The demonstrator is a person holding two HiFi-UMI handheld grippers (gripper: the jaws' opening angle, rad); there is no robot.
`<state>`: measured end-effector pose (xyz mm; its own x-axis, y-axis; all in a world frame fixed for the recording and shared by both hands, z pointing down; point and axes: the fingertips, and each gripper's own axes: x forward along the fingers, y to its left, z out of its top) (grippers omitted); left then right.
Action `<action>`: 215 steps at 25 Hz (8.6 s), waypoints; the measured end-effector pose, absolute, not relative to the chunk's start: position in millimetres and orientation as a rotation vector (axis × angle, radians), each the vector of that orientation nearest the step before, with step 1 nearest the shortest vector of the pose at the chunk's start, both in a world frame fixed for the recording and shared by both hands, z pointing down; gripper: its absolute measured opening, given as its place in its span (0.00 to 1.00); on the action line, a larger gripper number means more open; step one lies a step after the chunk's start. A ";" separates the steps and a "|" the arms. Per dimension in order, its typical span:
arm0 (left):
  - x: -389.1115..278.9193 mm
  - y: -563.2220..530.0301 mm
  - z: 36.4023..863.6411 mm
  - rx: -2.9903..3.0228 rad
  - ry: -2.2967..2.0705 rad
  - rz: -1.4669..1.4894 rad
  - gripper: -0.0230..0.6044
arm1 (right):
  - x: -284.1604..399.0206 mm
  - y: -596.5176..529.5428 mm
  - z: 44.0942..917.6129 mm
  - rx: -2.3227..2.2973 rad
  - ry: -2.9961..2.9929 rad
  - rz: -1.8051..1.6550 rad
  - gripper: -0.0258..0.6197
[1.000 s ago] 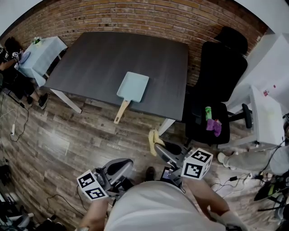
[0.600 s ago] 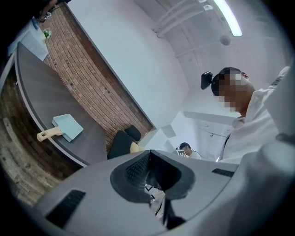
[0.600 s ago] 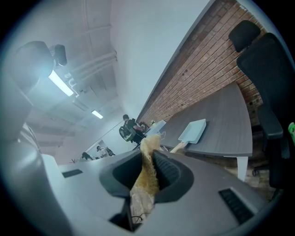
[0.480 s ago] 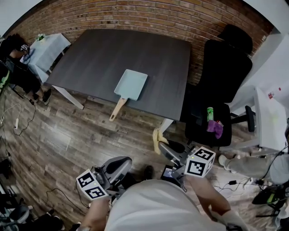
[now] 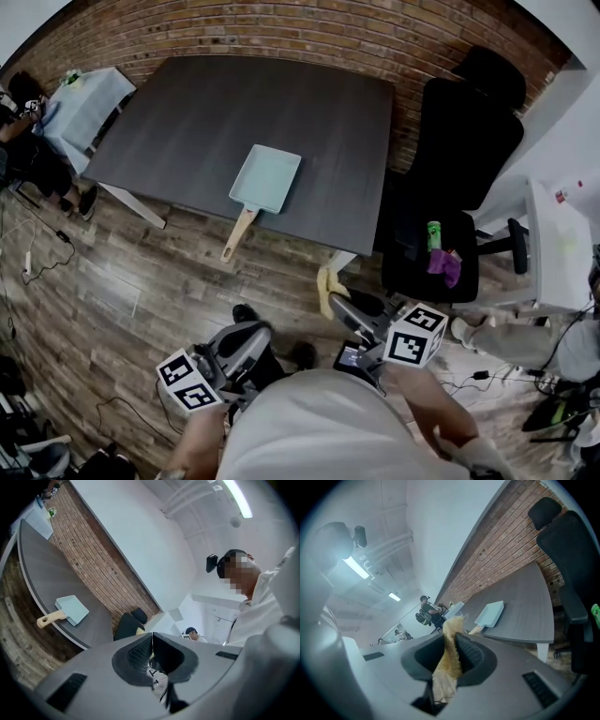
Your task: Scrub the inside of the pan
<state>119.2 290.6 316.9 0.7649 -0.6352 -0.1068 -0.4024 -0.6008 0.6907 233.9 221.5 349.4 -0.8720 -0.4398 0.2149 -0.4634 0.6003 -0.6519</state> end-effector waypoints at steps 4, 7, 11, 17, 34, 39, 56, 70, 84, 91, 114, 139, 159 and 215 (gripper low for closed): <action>106.1 260.0 323.7 2.283 -0.741 -0.444 0.05 | 224.2 198.5 356.9 0.842 -2.753 1.153 0.16; 89.6 231.6 327.3 2.275 -0.748 -0.425 0.06 | 209.8 179.0 363.2 0.853 -2.716 1.137 0.16; 53.4 194.6 340.9 2.235 -0.751 -0.374 0.17 | 177.1 143.9 365.7 0.886 -2.686 1.069 0.16; 6.0 141.5 364.9 2.217 -0.735 -0.269 0.24 | 134.0 94.9 369.8 0.958 -2.638 1.032 0.16; -13.6 88.8 501.9 2.090 -0.523 0.095 0.43 | 54.2 1.9 418.8 1.020 -2.415 0.837 0.16; 7.6 93.2 525.0 2.045 -0.443 0.183 0.44 | 48.5 -30.6 432.7 0.982 -2.358 0.762 0.16; 44.1 78.1 548.4 1.929 -0.397 0.219 0.37 | 51.6 -150.8 488.1 0.791 -2.157 0.325 0.16; 47.6 73.8 553.3 1.772 -0.405 0.146 0.19 | 27.4 -183.2 532.2 0.542 -1.914 -0.348 0.16; 48.2 70.7 553.7 1.750 -0.405 0.173 0.18 | 20.7 -171.1 570.9 0.457 -1.905 -0.195 0.16; 50.4 70.9 555.6 1.759 -0.393 0.218 0.19 | 18.8 -153.0 571.3 0.409 -1.936 -0.014 0.15; 47.6 65.3 554.1 1.773 -0.438 0.240 0.19 | 2.8 -82.5 571.5 0.232 -2.042 0.340 0.15; 48.9 70.0 558.1 1.756 -0.415 0.245 0.19 | -2.8 -45.1 568.4 -0.077 -2.070 0.703 0.15; 50.8 69.3 557.6 1.752 -0.419 0.227 0.19 | 5.8 -38.7 539.4 -0.085 -2.172 0.701 0.15; 49.8 68.5 557.1 1.716 -0.458 0.164 0.17 | 71.3 -140.1 572.3 0.406 -1.881 -0.002 0.15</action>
